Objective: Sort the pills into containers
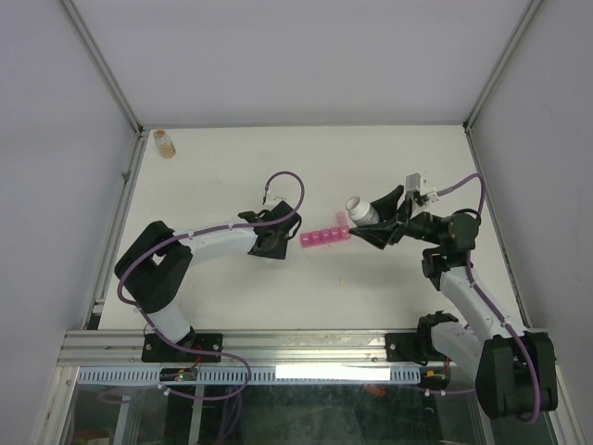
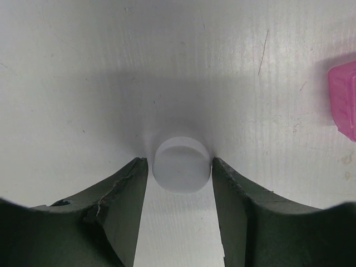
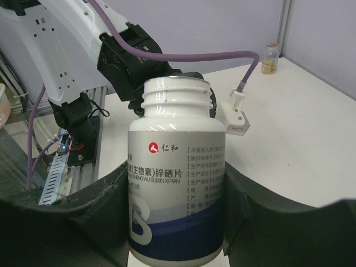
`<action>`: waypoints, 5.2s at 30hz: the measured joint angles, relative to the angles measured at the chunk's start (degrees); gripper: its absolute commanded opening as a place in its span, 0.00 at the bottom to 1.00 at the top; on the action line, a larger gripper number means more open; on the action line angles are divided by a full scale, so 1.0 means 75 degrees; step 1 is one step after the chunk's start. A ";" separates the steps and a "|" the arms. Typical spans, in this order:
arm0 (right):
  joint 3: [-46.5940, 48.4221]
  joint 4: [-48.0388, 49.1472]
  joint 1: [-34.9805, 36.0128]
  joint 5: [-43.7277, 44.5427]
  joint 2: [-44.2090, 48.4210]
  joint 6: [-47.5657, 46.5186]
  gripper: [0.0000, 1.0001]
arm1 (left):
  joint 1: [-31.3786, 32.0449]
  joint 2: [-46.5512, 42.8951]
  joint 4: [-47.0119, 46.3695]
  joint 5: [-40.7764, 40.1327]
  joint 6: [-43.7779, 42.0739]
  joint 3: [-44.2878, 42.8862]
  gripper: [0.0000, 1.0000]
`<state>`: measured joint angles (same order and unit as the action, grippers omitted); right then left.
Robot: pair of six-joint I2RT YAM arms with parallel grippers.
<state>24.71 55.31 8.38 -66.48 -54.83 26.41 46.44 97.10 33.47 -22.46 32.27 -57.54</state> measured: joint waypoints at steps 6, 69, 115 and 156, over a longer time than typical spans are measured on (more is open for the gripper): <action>0.0000 -0.0012 -0.0009 0.0000 0.0000 0.0003 0.00 | 0.0003 0.0000 0.0093 0.0000 0.0032 -0.0012 0.49; 0.1947 -0.7353 0.0472 -0.1623 0.0041 -0.4631 0.00 | -0.0405 -0.3439 -0.7050 0.7458 0.2049 0.1215 0.25; 0.2550 -0.9763 0.1390 0.0300 -0.0187 -0.6758 0.00 | -0.0455 -0.3206 -0.6496 0.7338 0.2136 0.1131 0.25; 0.2597 -1.0147 0.1358 0.0189 -0.0481 -0.6126 0.00 | -0.0181 -0.2847 -0.5062 0.7259 0.0332 0.0318 0.22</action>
<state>44.18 -20.80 18.57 -65.06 -58.43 -19.53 45.08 75.75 -4.49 31.99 34.76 -55.16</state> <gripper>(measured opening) 0.545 0.375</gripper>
